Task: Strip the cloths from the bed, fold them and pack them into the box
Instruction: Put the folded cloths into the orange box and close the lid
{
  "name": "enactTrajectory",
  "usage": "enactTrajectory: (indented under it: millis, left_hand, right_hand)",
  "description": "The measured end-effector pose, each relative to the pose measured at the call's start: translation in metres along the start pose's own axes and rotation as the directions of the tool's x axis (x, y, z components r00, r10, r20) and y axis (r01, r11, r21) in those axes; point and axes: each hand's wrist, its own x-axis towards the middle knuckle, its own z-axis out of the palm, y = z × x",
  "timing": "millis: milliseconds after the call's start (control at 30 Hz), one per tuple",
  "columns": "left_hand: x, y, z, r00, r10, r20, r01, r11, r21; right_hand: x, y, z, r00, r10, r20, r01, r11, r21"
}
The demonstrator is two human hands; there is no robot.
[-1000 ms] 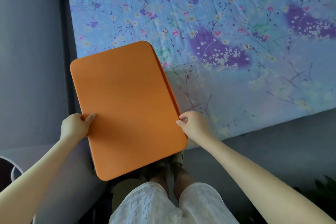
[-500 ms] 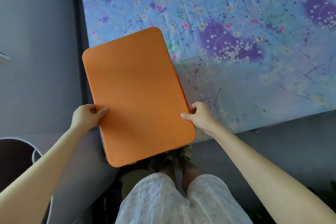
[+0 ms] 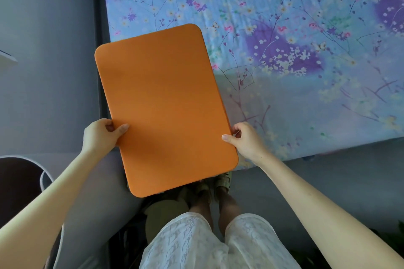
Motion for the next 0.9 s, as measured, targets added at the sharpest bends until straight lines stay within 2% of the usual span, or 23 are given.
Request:
enactTrajectory:
  millis: [167,400,633,900]
  left_hand:
    - [-0.012,0.0,-0.013,0.997,0.025,-0.073,-0.026,1.0,-0.016]
    - [-0.02,-0.001,0.0,0.999,0.047,-0.029,-0.048,0.998,-0.042]
    - [-0.032,-0.003,-0.002,0.991,0.108,-0.083,-0.113,0.992,-0.059]
    - [-0.038,-0.015,-0.004,0.986,0.142,-0.085,-0.148,0.987,-0.065]
  right_hand:
    - [-0.007,-0.005,-0.005,0.997,-0.076,-0.003,0.076,0.997,-0.024]
    - [-0.002,0.008,-0.016,0.99,-0.144,-0.004,0.143,0.985,-0.099]
    - [-0.003,0.018,-0.01,0.987,-0.164,0.007,0.164,0.986,-0.021]
    - [-0.001,0.018,-0.011,0.976,-0.18,0.124,0.194,0.974,-0.114]
